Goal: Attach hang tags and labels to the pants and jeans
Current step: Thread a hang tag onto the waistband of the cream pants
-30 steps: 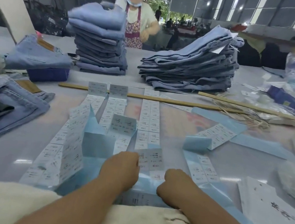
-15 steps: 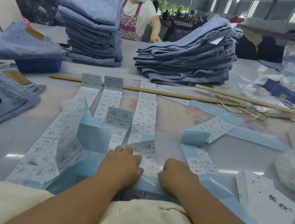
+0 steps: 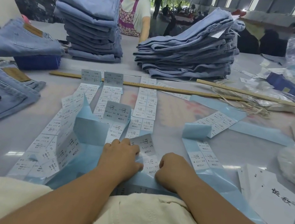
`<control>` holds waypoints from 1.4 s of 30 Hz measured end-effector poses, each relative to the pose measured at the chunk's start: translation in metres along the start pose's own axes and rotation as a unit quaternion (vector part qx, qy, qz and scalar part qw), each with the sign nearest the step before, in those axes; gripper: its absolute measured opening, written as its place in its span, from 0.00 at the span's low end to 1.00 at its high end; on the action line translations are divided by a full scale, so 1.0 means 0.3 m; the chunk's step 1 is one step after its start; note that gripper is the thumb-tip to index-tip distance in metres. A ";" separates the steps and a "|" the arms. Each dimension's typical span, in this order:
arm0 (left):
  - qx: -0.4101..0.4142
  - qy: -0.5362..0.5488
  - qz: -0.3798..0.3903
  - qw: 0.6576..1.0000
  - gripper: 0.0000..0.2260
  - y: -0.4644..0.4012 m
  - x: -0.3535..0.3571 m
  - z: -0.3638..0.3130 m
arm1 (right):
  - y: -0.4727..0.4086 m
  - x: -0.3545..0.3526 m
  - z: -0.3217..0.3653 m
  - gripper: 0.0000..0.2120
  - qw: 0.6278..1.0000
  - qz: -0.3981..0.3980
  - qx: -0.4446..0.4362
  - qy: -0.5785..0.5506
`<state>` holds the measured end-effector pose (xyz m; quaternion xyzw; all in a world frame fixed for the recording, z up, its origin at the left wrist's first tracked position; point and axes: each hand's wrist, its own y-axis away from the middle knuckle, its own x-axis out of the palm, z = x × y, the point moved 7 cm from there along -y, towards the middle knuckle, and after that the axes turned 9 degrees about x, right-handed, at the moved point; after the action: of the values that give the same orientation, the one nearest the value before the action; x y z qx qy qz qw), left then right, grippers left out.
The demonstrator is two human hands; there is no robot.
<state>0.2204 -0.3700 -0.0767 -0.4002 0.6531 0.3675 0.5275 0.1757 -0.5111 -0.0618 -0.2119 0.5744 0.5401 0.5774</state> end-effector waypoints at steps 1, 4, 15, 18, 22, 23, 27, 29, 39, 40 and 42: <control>0.002 0.000 -0.003 1.000 0.20 -0.001 -0.002 -0.002 | 0.000 -0.001 0.002 0.09 1.000 0.000 0.000 -0.005; 0.004 -0.001 -0.016 1.000 0.16 -0.002 -0.009 -0.003 | -0.005 0.000 0.004 0.06 0.999 0.000 -0.004 -0.038; -0.065 0.253 -0.147 0.954 0.08 0.021 -0.092 0.017 | -0.012 -0.001 0.012 0.11 0.986 0.013 -0.038 -0.160; -0.078 0.298 -0.166 0.937 0.07 0.033 -0.105 0.019 | 0.004 -0.019 0.029 0.15 0.963 0.023 -0.062 -0.261; -0.080 0.326 -0.212 0.918 0.08 0.040 -0.131 0.029 | 0.021 -0.020 0.059 0.12 0.948 0.039 -0.113 -0.296; -0.076 0.327 -0.221 0.916 0.08 0.040 -0.135 0.030 | 0.021 -0.018 0.062 0.11 0.948 0.040 -0.122 -0.292; -0.035 0.278 -0.236 0.930 0.04 0.040 -0.147 0.011 | 0.006 -0.030 0.049 0.18 0.949 0.000 -0.117 -0.294; 0.006 0.193 -0.257 0.947 0.10 0.046 -0.163 -0.010 | -0.001 -0.038 0.042 0.17 0.946 -0.014 -0.114 -0.302; 0.126 0.096 -0.244 0.957 0.07 0.057 -0.172 -0.087 | -0.016 -0.030 0.026 0.15 0.941 -0.015 -0.131 -0.312; 0.131 0.094 -0.245 0.956 0.07 0.058 -0.174 -0.092 | -0.016 -0.029 0.027 0.16 0.940 -0.014 -0.136 -0.312; 0.135 0.086 -0.246 0.956 0.07 0.057 -0.174 -0.095 | -0.017 -0.027 0.030 0.17 0.941 -0.013 -0.142 -0.308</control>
<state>0.2002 -0.3816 -0.0194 -0.5039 0.6206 0.0990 0.5925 0.1859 -0.5080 -0.0542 -0.1228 0.2830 0.6475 0.6968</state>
